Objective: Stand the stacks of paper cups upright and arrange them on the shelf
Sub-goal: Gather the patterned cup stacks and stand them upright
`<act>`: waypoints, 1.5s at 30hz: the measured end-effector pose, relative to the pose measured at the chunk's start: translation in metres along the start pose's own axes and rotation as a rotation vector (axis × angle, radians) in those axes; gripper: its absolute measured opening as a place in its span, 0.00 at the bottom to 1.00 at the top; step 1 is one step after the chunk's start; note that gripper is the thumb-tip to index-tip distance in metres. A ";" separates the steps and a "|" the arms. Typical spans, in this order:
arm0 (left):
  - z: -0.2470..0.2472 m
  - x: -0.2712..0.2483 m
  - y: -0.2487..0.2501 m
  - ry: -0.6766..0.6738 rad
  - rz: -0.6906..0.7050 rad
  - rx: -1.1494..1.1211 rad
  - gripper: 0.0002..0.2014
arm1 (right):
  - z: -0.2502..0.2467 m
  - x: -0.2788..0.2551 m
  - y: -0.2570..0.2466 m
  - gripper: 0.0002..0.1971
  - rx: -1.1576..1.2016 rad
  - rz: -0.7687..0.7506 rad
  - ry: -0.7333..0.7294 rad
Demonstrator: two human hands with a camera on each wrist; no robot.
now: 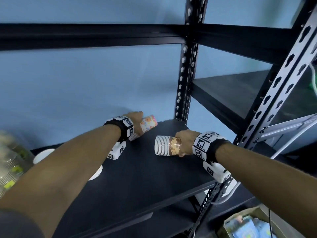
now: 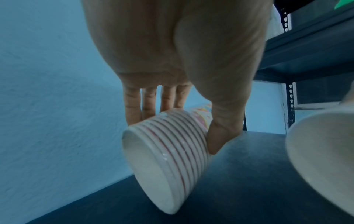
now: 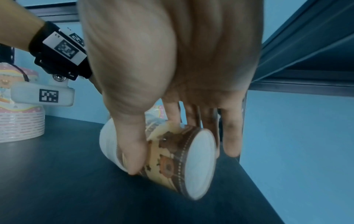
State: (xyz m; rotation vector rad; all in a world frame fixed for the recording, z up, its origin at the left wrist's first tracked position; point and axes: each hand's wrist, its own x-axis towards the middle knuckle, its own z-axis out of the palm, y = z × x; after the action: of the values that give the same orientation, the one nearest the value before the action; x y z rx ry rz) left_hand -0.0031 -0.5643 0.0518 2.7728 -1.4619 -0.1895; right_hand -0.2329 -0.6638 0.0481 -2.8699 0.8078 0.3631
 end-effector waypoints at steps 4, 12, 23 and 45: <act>-0.006 -0.009 0.004 0.043 -0.008 -0.102 0.36 | -0.021 0.002 -0.014 0.26 -0.017 0.026 0.055; -0.002 -0.037 0.002 0.088 -0.042 -0.354 0.41 | -0.050 0.017 -0.046 0.12 -0.030 0.099 0.151; 0.027 -0.067 0.005 0.050 -0.041 -0.621 0.39 | -0.049 0.023 -0.054 0.21 0.146 0.010 0.158; -0.064 -0.084 0.026 -0.088 0.072 -0.112 0.28 | -0.082 0.019 -0.065 0.31 0.005 -0.096 0.079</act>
State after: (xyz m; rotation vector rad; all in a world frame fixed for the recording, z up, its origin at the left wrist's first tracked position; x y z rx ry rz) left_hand -0.0642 -0.5132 0.1255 2.6509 -1.5172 -0.3849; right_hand -0.1672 -0.6341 0.1262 -2.9217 0.6785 0.2383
